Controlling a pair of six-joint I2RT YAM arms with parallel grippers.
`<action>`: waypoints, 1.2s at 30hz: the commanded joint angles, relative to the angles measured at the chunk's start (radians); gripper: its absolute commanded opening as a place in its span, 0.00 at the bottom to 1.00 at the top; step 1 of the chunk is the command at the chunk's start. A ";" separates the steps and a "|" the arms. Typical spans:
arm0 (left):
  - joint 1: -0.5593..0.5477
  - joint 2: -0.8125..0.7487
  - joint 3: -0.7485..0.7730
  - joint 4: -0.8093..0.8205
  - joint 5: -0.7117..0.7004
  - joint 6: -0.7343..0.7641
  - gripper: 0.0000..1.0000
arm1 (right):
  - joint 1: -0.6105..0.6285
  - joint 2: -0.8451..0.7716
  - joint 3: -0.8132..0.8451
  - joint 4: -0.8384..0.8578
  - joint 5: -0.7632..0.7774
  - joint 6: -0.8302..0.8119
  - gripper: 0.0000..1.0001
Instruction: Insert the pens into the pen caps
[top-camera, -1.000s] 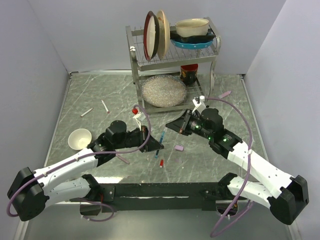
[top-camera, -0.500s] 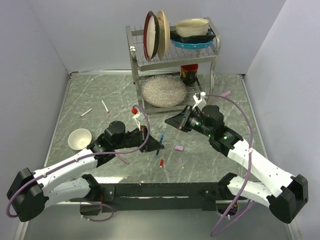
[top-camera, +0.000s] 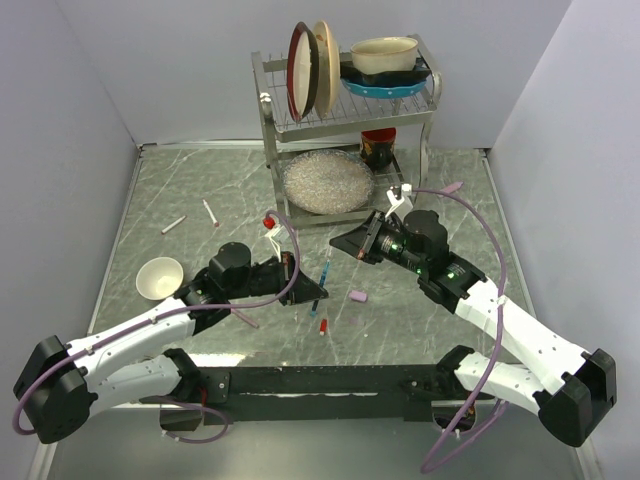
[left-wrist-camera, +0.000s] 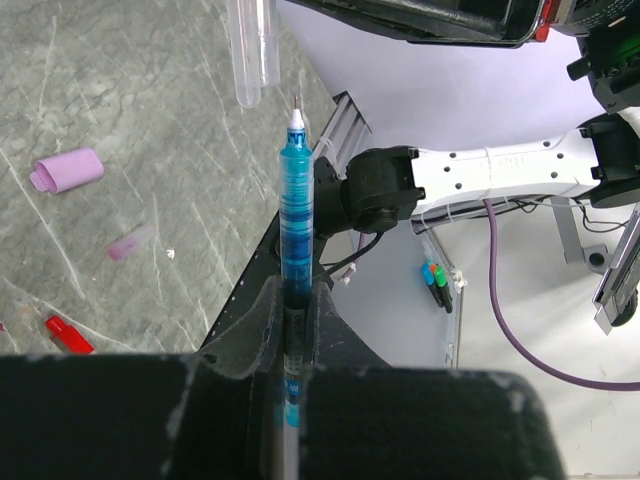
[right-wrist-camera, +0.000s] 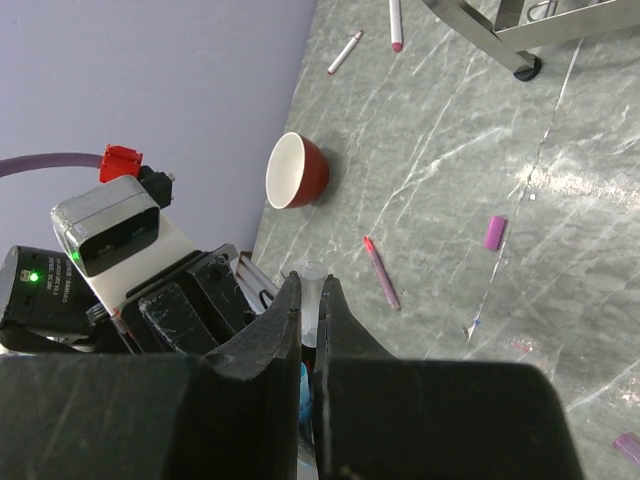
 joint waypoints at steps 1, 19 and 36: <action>-0.004 -0.003 -0.013 0.062 0.006 -0.007 0.01 | 0.008 -0.024 0.026 0.026 0.014 0.001 0.00; -0.004 0.005 -0.007 0.057 -0.009 -0.001 0.01 | 0.008 -0.032 0.019 0.032 -0.004 0.004 0.00; -0.004 0.017 0.010 0.086 -0.006 -0.013 0.01 | 0.052 -0.076 -0.044 0.003 0.040 -0.008 0.00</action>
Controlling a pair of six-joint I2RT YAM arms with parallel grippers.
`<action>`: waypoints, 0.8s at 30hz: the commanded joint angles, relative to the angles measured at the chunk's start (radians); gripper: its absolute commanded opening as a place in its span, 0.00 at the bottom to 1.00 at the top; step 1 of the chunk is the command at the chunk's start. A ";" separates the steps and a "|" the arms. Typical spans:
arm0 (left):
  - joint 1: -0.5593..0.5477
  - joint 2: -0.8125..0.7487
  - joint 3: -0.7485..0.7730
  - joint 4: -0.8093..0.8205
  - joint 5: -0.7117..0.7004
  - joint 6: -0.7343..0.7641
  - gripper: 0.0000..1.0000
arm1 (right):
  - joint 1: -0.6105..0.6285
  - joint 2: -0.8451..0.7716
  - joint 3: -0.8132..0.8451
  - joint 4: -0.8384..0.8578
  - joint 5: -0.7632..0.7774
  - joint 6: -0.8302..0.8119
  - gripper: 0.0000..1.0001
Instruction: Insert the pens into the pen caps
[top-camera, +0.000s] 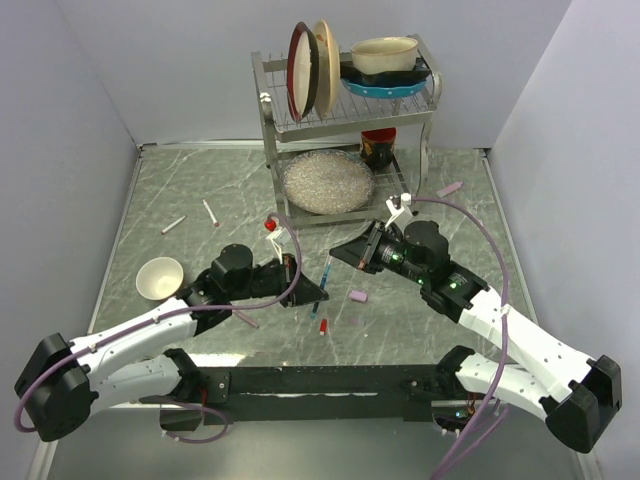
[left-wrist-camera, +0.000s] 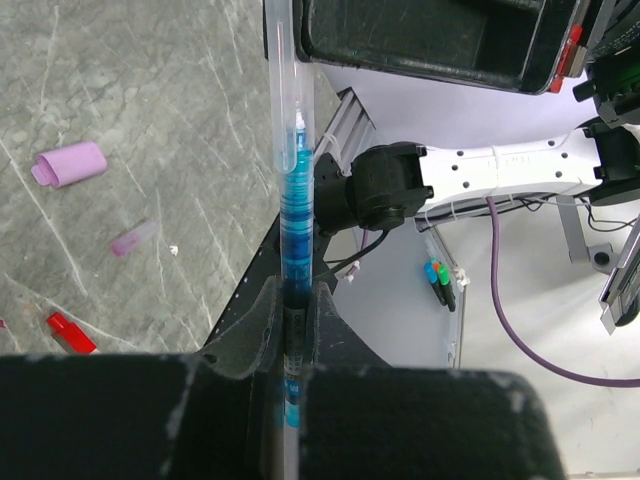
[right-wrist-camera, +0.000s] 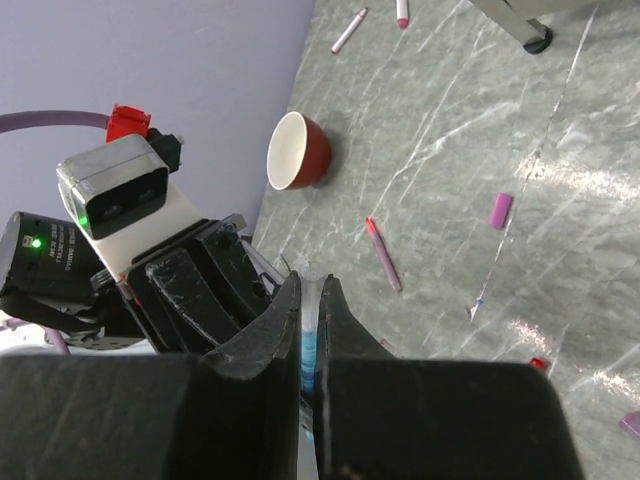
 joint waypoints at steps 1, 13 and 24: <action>0.000 0.009 0.027 0.072 0.000 -0.012 0.01 | 0.008 -0.018 0.016 0.003 0.020 -0.016 0.00; 0.000 -0.034 0.043 0.043 -0.097 0.023 0.01 | 0.081 -0.062 -0.057 0.009 0.042 -0.007 0.00; 0.005 -0.057 0.123 -0.047 -0.141 0.113 0.01 | 0.201 -0.101 -0.116 0.002 0.136 0.017 0.08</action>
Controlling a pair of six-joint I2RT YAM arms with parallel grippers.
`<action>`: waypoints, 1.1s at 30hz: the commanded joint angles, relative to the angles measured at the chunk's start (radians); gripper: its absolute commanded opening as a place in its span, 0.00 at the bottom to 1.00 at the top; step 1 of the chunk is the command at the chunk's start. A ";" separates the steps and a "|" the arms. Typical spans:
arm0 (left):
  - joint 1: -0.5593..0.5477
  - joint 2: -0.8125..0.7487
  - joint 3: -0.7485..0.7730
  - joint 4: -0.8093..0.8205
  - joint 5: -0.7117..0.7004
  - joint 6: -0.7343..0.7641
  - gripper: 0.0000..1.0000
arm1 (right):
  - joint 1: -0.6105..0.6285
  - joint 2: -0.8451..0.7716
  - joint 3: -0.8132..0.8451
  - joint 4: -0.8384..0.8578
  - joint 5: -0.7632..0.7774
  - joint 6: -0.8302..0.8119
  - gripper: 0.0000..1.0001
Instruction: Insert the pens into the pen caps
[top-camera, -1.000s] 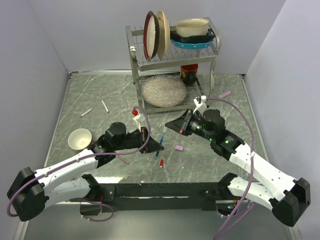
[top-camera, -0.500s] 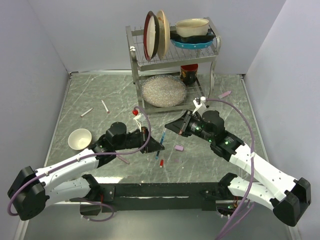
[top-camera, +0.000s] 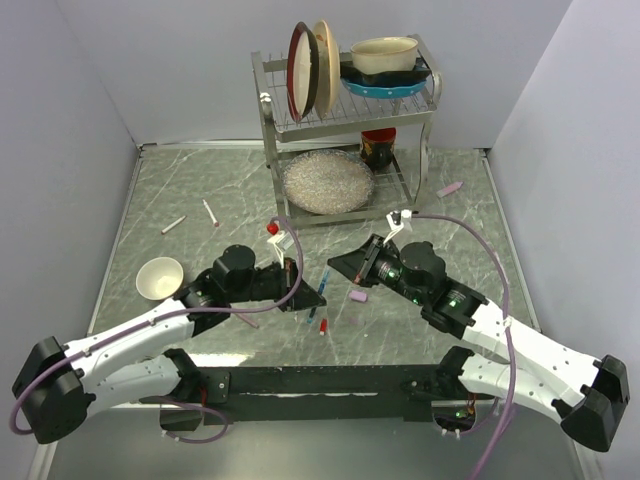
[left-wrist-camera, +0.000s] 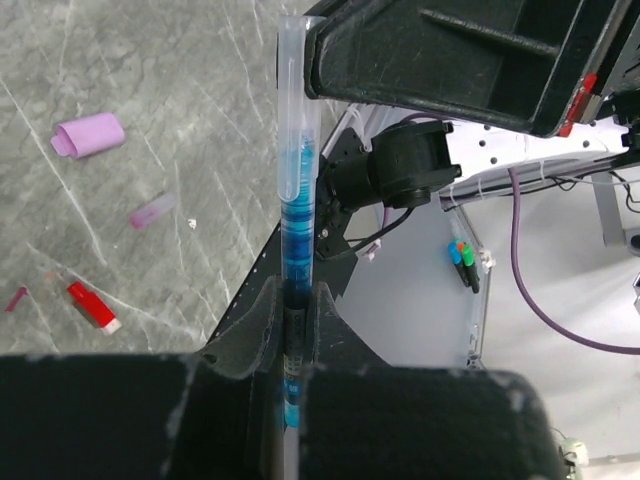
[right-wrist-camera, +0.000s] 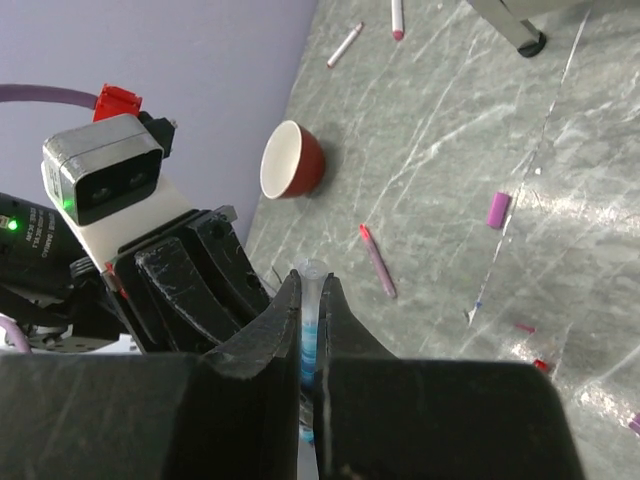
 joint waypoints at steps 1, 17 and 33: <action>0.020 -0.040 0.102 0.059 -0.118 0.057 0.01 | 0.050 -0.021 -0.014 -0.047 -0.066 0.005 0.15; 0.021 -0.245 0.047 0.022 -0.012 0.202 0.01 | 0.050 0.017 0.260 0.000 -0.161 -0.096 0.65; 0.020 -0.236 0.026 0.049 0.048 0.167 0.01 | 0.054 0.129 0.356 0.000 -0.172 -0.127 0.36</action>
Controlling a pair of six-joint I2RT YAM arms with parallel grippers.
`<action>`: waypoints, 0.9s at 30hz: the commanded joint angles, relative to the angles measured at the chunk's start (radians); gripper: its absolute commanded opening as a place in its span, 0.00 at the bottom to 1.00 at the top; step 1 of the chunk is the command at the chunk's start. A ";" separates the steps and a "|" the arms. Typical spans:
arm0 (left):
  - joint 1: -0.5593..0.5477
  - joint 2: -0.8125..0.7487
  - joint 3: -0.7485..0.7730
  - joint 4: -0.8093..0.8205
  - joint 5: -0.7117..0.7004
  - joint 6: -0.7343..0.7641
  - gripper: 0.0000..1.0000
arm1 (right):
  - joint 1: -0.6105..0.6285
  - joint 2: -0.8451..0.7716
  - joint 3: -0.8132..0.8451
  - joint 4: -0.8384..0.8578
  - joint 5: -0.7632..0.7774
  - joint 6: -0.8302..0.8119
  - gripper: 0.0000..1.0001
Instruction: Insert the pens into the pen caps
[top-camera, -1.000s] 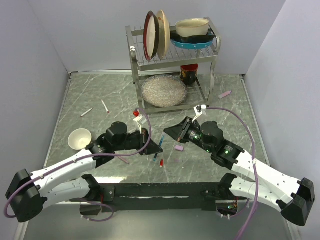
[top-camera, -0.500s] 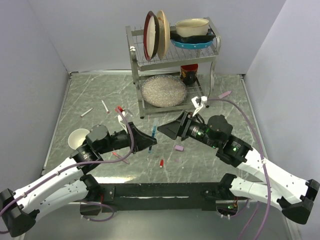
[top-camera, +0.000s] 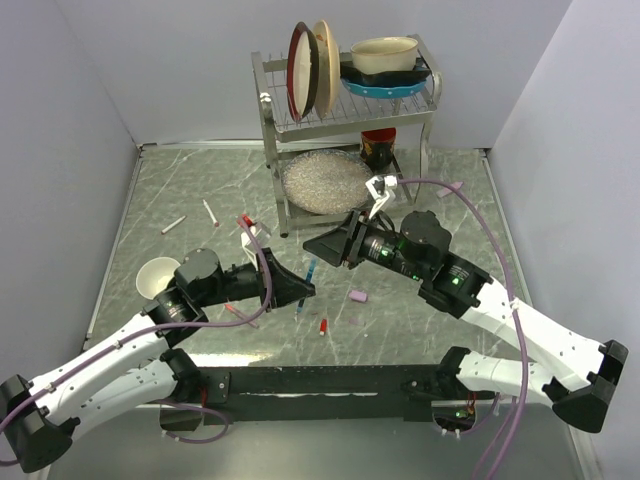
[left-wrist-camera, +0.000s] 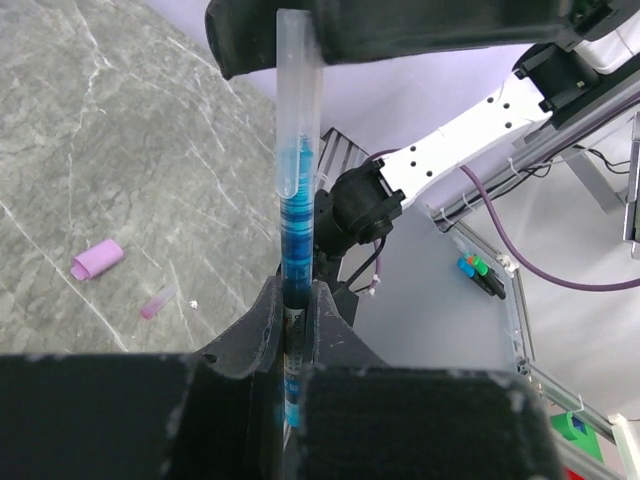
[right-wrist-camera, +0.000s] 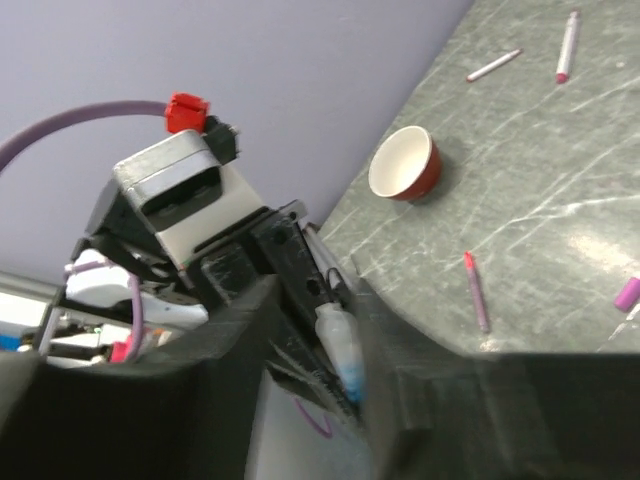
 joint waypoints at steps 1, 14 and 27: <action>0.001 -0.015 -0.007 0.055 0.005 -0.015 0.01 | 0.013 -0.013 0.001 0.045 -0.005 -0.003 0.33; 0.002 0.054 0.038 0.119 -0.143 -0.043 0.01 | 0.089 -0.048 -0.220 0.133 -0.041 0.052 0.00; 0.143 0.146 0.193 0.072 -0.255 -0.014 0.01 | 0.207 -0.011 -0.315 0.102 0.009 0.080 0.00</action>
